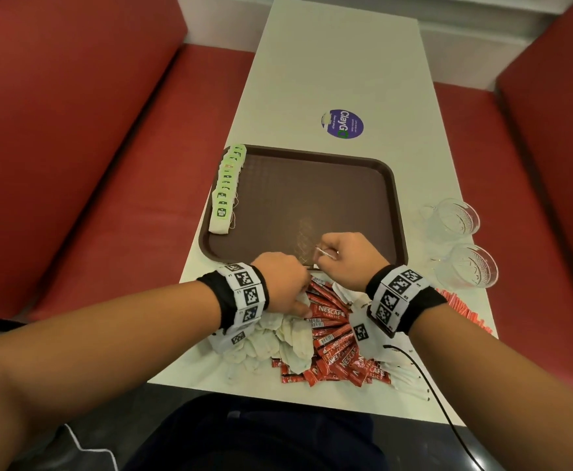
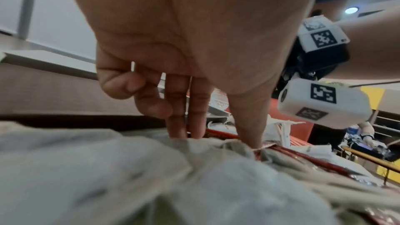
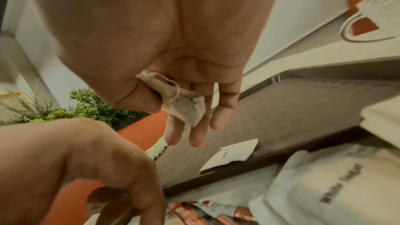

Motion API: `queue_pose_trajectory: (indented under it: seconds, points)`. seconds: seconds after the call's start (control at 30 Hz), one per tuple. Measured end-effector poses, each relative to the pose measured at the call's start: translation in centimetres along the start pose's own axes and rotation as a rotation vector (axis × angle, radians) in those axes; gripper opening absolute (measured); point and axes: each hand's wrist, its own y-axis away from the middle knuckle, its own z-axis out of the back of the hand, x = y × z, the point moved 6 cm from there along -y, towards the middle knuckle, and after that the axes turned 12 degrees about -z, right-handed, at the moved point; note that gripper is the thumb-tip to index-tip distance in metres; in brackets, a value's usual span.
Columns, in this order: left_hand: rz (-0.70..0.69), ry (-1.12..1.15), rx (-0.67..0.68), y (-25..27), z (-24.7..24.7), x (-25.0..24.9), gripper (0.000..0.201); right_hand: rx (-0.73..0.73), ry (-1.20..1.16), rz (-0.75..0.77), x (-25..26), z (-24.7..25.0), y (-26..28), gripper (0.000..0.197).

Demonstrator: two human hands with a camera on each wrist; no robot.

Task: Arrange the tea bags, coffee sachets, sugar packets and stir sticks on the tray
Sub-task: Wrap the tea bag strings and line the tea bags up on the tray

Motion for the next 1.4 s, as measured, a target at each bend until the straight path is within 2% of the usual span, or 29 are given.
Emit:
queue_pose_trajectory:
  seconds: [0.1, 0.23, 0.37, 0.43, 0.5, 0.6, 0.7, 0.83, 0.93, 1.0, 1.03, 1.1, 1.17, 1.27, 1.33, 1.4]
  points:
    - [0.011, -0.056, 0.009, -0.3, 0.4, -0.6, 0.047, -0.008, 0.000, 0.010, -0.1, 0.2, 0.4, 0.034]
    - [0.013, -0.022, -0.023, -0.1, 1.4, -0.3, 0.031, 0.040, -0.006, 0.023, -0.5, -0.2, 0.6, 0.027]
    - [0.003, 0.070, -0.200, 0.7, 3.4, 1.8, 0.023, 0.127, 0.036, 0.067, -0.3, -1.1, 0.4, 0.027]
    - [-0.012, 0.134, -0.291, 1.4, 4.3, 2.8, 0.021, 0.116, 0.048, 0.112, 0.3, -1.4, 0.0, 0.025]
    - [-0.020, 0.214, -0.376, 2.2, 5.1, 3.7, 0.019, 0.086, 0.037, 0.149, 1.2, -1.4, -0.5, 0.015]
    - [-0.016, 0.276, -0.533, 3.9, 6.5, 5.0, 0.016, 0.052, -0.012, 0.157, 2.5, -1.1, -1.3, 0.021]
    - [0.038, 0.356, -0.663, 5.4, 6.9, 6.6, 0.013, 0.041, -0.073, 0.155, 3.7, -0.8, -2.0, 0.016]
    - [0.093, 0.498, -0.678, 6.6, 6.2, 8.3, 0.007, 0.003, -0.125, 0.220, 5.7, -0.5, -2.7, 0.024]
    - [0.164, 0.503, -0.732, 7.7, 6.3, 10.1, 0.006, 0.014, -0.138, 0.228, 6.9, -0.6, -3.3, 0.009]
    - [0.238, 0.490, -0.779, 8.7, 6.7, 11.9, 0.009, 0.008, -0.165, 0.207, 7.2, -0.5, -3.6, 0.012]
    - [0.285, 0.471, -0.769, 9.1, 6.6, 13.0, 0.011, 0.021, -0.196, 0.188, 7.3, -0.5, -3.7, 0.013]
    - [0.389, 0.413, -0.665, 9.8, 6.1, 15.3, 0.016, 0.043, -0.242, 0.161, 7.3, -0.4, -3.9, 0.014]
    - [0.460, 0.354, -0.483, 10.2, 5.2, 17.1, 0.022, 0.041, -0.232, 0.148, 7.2, -0.1, -4.3, 0.013]
    - [0.474, 0.338, -0.248, 9.8, 3.5, 18.2, 0.031, 0.025, -0.201, 0.147, 7.2, 0.3, -4.8, 0.014]
    - [0.473, 0.340, -0.191, 9.1, 2.7, 18.4, 0.031, 0.025, -0.194, 0.138, 7.0, 0.4, -5.1, 0.018]
    - [0.492, 0.349, -0.217, 8.6, 2.3, 18.9, 0.029, 0.029, -0.195, 0.130, 6.8, 0.2, -5.2, 0.018]
